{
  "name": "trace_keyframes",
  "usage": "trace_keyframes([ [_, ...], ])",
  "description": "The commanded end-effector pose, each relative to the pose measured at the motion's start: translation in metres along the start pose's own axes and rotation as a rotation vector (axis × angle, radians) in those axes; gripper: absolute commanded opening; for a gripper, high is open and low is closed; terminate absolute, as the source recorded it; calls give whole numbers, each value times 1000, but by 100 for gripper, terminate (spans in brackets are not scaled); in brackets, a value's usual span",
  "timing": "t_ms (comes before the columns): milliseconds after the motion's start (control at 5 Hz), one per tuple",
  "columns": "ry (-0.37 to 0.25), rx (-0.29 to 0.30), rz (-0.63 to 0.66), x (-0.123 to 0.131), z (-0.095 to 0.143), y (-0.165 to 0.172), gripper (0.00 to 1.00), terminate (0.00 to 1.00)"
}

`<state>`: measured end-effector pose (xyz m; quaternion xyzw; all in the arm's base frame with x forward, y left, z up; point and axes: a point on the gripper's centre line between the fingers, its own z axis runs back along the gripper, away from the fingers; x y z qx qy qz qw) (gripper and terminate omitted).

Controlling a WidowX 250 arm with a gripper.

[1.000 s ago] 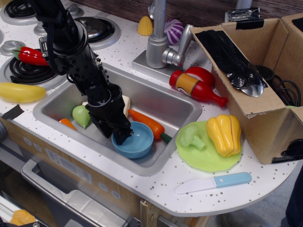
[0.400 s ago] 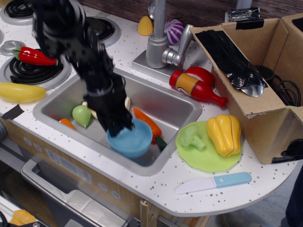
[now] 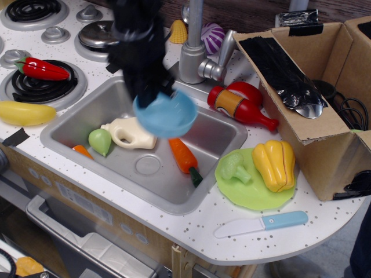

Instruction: Pick up bowl and put in small4fbox

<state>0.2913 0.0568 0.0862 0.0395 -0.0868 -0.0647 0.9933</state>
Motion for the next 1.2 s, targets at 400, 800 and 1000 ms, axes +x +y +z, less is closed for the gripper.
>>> trace_keyframes([
  [400,-193,-56,-132,110,107,-84,0,0],
  [800,-373,-68,-136,158,93,-129,0,0],
  [1000,-513,-67,-99,161,83,-145,100,100],
])
